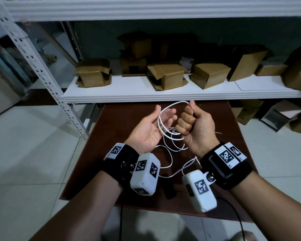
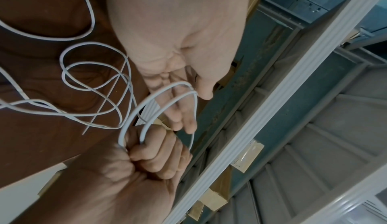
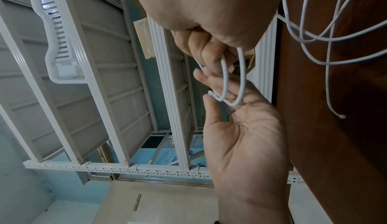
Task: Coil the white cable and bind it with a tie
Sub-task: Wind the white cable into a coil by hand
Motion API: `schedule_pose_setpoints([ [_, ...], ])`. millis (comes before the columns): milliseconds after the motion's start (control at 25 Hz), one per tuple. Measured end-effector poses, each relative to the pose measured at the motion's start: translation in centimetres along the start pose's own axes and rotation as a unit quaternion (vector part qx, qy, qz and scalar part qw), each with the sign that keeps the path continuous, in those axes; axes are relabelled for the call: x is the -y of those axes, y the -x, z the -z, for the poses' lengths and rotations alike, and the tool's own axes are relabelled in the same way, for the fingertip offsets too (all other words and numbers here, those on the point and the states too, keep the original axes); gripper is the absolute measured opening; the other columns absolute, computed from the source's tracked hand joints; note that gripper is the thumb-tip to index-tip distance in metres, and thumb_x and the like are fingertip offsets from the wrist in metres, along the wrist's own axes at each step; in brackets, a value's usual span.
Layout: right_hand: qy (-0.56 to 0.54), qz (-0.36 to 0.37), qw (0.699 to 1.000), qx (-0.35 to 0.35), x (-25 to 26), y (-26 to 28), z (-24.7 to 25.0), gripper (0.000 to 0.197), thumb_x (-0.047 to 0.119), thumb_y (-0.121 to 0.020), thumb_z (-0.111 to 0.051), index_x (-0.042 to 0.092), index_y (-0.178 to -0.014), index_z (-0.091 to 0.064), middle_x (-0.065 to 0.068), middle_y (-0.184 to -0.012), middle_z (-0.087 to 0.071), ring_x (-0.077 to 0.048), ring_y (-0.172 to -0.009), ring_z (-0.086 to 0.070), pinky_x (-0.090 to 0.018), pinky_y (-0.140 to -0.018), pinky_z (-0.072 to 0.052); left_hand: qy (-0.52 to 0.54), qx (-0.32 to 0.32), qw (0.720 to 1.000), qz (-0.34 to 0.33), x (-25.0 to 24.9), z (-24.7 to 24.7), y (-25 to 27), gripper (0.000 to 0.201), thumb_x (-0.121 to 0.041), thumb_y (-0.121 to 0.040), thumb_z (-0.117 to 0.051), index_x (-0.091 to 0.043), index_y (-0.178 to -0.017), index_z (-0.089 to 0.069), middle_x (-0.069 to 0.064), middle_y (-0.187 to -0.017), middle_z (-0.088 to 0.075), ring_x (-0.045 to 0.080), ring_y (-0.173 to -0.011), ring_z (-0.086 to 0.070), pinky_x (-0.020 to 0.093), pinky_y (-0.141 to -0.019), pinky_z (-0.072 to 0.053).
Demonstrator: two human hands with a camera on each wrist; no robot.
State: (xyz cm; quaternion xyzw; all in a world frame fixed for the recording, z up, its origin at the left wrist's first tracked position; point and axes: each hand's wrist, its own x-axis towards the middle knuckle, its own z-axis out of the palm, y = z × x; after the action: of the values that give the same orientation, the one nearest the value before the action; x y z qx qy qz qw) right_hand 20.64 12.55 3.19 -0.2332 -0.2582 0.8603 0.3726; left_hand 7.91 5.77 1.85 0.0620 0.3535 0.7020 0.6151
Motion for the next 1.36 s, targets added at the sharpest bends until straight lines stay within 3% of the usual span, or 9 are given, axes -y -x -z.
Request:
schedule_pose_setpoints([
  [120,-0.009,0.013,1.0,-0.005,0.0,-0.1,0.1,0.046,0.034,-0.111,-0.039,0.02,-0.066,-0.037,0.009,-0.042,-0.019,-0.005,-0.032,-0.016,-0.02,-0.034,-0.011,-0.023,0.025,0.999,0.003,0.7,-0.2,0.1,0.046,-0.042,-0.109,-0.041,-0.005,-0.1,-0.067,0.005,-0.085,-0.078,0.016,-0.083,-0.077,0.028,-0.084,-0.063],
  [200,-0.013,0.02,1.0,-0.002,0.0,-0.1,0.1,0.047,0.034,-0.111,-0.039,0.02,-0.066,-0.037,0.009,-0.043,-0.02,-0.005,-0.033,-0.016,-0.02,-0.034,-0.012,0.015,0.03,0.999,-0.012,1.1,-0.2,0.0,0.044,-0.042,-0.11,-0.038,-0.009,-0.092,-0.06,-0.001,-0.066,-0.065,0.013,-0.068,-0.069,0.028,-0.071,-0.063],
  [240,-0.013,0.02,1.0,0.002,-0.1,-0.1,0.0,0.047,0.034,-0.111,-0.039,0.02,-0.066,-0.037,0.009,-0.043,-0.02,-0.005,-0.033,-0.016,-0.02,-0.034,-0.012,0.036,0.039,0.999,-0.015,1.1,-0.2,0.0,0.043,-0.042,-0.111,-0.037,-0.011,-0.088,-0.056,-0.005,-0.057,-0.053,0.009,-0.056,-0.059,0.023,-0.058,-0.057],
  [320,-0.004,0.015,1.0,0.013,-0.5,0.0,-0.1,0.047,0.034,-0.11,-0.04,0.02,-0.065,-0.038,0.009,-0.045,-0.021,-0.005,-0.034,-0.015,-0.022,-0.037,-0.01,0.05,0.07,0.996,-0.009,0.8,-0.2,0.1,0.043,-0.043,-0.112,-0.035,-0.016,-0.081,-0.048,-0.01,-0.05,-0.034,0.004,-0.042,-0.034,0.017,-0.041,-0.029],
  [440,0.022,-0.005,0.999,0.048,-0.6,0.1,0.0,0.044,0.032,-0.106,-0.041,0.018,-0.065,-0.039,0.008,-0.044,-0.022,-0.008,-0.036,-0.013,-0.025,-0.042,-0.008,-0.039,0.071,0.997,-0.013,-0.3,0.1,-0.1,0.044,-0.04,-0.111,-0.039,-0.018,-0.074,-0.044,-0.011,-0.048,-0.025,0.003,-0.037,-0.021,0.019,-0.038,-0.011],
  [760,0.167,-0.126,0.974,0.09,1.7,0.7,0.1,0.042,0.042,-0.096,-0.051,0.014,-0.066,-0.043,0.002,-0.046,-0.029,-0.014,-0.038,-0.029,-0.028,-0.047,-0.025,-0.285,0.074,0.955,-0.028,-2.4,0.3,0.4,0.041,-0.033,-0.11,-0.046,-0.017,-0.072,-0.044,-0.01,-0.051,-0.021,0.001,-0.039,-0.015,0.019,-0.037,-0.006],
  [960,0.196,-0.172,0.962,0.079,2.1,0.4,-0.1,0.038,0.041,-0.098,-0.051,0.014,-0.07,-0.049,0.002,-0.046,-0.035,-0.015,-0.039,-0.036,-0.029,-0.05,-0.029,-0.348,0.075,0.934,-0.036,-2.8,0.3,0.6,0.042,-0.03,-0.109,-0.05,-0.017,-0.069,-0.044,-0.007,-0.053,-0.019,0.003,-0.04,-0.014,0.018,-0.04,-0.004],
  [1160,0.191,-0.165,0.961,0.112,2.2,0.3,-0.2,0.045,0.042,-0.105,-0.042,0.014,-0.07,-0.047,0.004,-0.043,-0.028,-0.013,-0.036,-0.028,-0.029,-0.052,-0.04,-0.362,0.065,0.928,-0.058,-3.7,0.6,0.6,0.043,-0.03,-0.107,-0.053,-0.017,-0.067,-0.044,-0.008,-0.051,-0.02,0.004,-0.04,-0.013,0.016,-0.039,-0.008],
  [1360,0.213,-0.147,0.957,0.134,2.4,0.4,0.0,0.043,0.033,-0.107,-0.042,0.015,-0.068,-0.045,0.005,-0.051,-0.021,-0.014,-0.05,-0.008,-0.027,-0.052,-0.029,-0.401,0.065,0.908,-0.104,-3.0,0.7,0.4,0.04,-0.028,-0.111,-0.048,-0.009,-0.075,-0.052,-0.008,-0.048,-0.026,0.003,-0.039,-0.018,0.015,-0.039,-0.014],
])
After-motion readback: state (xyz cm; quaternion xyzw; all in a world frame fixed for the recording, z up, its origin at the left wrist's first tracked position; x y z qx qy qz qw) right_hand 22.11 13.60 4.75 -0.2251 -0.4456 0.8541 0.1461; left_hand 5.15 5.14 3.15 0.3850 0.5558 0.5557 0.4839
